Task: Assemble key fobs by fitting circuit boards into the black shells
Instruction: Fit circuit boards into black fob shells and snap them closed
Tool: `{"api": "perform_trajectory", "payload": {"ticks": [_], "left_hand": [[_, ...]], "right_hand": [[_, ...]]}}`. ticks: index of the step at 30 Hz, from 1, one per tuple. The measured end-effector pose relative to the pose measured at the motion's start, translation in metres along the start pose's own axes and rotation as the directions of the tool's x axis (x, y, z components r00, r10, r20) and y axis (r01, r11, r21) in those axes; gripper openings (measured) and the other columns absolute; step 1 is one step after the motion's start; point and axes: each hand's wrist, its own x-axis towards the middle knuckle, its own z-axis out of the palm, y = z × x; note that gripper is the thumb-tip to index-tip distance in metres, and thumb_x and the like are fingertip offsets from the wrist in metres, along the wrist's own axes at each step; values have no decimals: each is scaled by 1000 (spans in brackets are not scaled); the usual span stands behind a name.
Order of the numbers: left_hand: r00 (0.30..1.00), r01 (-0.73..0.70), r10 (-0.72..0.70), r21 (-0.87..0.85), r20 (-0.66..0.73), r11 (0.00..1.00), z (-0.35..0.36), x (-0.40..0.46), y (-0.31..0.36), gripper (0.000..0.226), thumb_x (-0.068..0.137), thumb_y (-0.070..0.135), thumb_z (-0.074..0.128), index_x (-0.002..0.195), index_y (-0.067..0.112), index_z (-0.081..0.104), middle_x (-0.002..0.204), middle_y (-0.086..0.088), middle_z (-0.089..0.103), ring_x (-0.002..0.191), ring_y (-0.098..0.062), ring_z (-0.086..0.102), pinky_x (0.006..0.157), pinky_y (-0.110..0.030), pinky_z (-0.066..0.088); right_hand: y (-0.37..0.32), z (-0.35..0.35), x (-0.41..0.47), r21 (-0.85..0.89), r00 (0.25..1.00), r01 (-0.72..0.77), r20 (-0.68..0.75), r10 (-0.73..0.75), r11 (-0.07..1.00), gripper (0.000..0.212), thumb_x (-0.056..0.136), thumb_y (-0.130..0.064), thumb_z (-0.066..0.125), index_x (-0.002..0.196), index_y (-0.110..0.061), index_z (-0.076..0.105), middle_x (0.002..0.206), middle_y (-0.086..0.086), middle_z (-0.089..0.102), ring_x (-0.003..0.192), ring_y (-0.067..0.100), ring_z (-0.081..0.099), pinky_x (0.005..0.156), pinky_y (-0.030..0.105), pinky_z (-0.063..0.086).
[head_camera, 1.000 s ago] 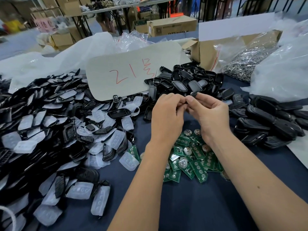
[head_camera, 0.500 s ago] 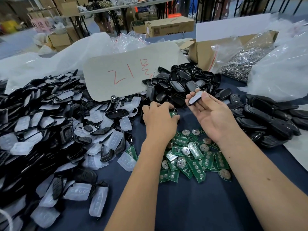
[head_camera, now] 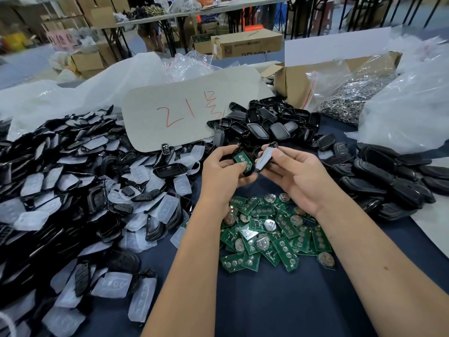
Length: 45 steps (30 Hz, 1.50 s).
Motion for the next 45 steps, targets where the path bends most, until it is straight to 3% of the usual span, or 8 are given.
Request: {"api": "perform_trajectory", "payload": {"ticks": [12, 17, 22, 29, 33, 37, 42, 45], "left_hand": [[998, -69, 68, 48, 17, 996, -1, 0, -1, 41, 93, -8, 68, 125, 18, 68, 97, -12, 68, 67, -13, 75, 64, -26, 62], [984, -179, 180, 137, 3, 974, 2, -2, -5, 19, 90, -3, 75, 102, 9, 66, 90, -10, 76, 77, -21, 77, 65, -30, 63], [941, -336, 327, 295, 83, 894, 6, -3, -8, 16, 86, 1, 81, 84, 15, 73, 76, -2, 77, 70, -12, 75, 64, -28, 63], [917, -398, 367, 337, 155, 853, 11, -3, -12, 15, 89, 3, 78, 98, 15, 82, 85, 3, 79, 84, -12, 77, 77, -34, 65], [894, -448, 408, 380, 185, 809, 14, -9, -10, 40, 80, 2, 85, 88, 40, 76, 73, 30, 72, 76, 7, 72, 73, -11, 55], [916, -400, 379, 348, 129, 848, 11, -5, -12, 32, 81, 4, 86, 88, 34, 78, 76, 11, 78, 73, -11, 77, 76, -32, 65], [930, -367, 343, 338, 130, 867, 3, -3, -10, 22, 83, 4, 83, 97, 21, 81, 79, 2, 80, 74, -17, 78, 79, -39, 66], [925, -379, 336, 343, 180, 860, 4, -5, -8, 27, 84, 3, 80, 92, 29, 81, 78, 3, 79, 75, -18, 78, 77, -35, 65]], "right_hand": [[4, 5, -2, -126, 997, 70, -29, -74, 990, 16, 100, -9, 62, 109, -1, 72, 75, 0, 72, 78, 13, 68, 84, 30, 62], [7, 6, -1, -187, 984, 111, -119, -135, 976, 15, 98, -10, 67, 109, -3, 74, 84, 6, 74, 84, 19, 66, 86, 35, 63], [11, 7, 1, -258, 961, 137, -198, -191, 957, 17, 94, -13, 75, 109, -6, 77, 99, 16, 78, 88, 21, 72, 93, 44, 62], [15, 8, 1, -336, 926, 185, -254, -278, 923, 4, 86, -22, 85, 85, -22, 81, 85, 7, 80, 77, 19, 75, 87, 47, 64], [14, 9, 0, -406, 896, 196, -296, -332, 893, 21, 79, -36, 90, 86, -18, 81, 82, 10, 79, 84, 33, 77, 84, 59, 62], [15, 7, -1, -525, 895, 181, -262, -360, 832, 39, 75, -57, 84, 86, -20, 77, 80, 4, 77, 77, 28, 76, 77, 55, 63], [8, 0, 2, -342, 955, 219, -114, -272, 914, 16, 102, -29, 66, 116, -30, 74, 77, -14, 66, 67, 13, 59, 48, 26, 45], [7, -2, 1, -318, 965, 236, -35, -260, 918, 22, 104, -15, 62, 117, -25, 76, 81, 3, 59, 61, 14, 50, 45, 23, 36]]}}
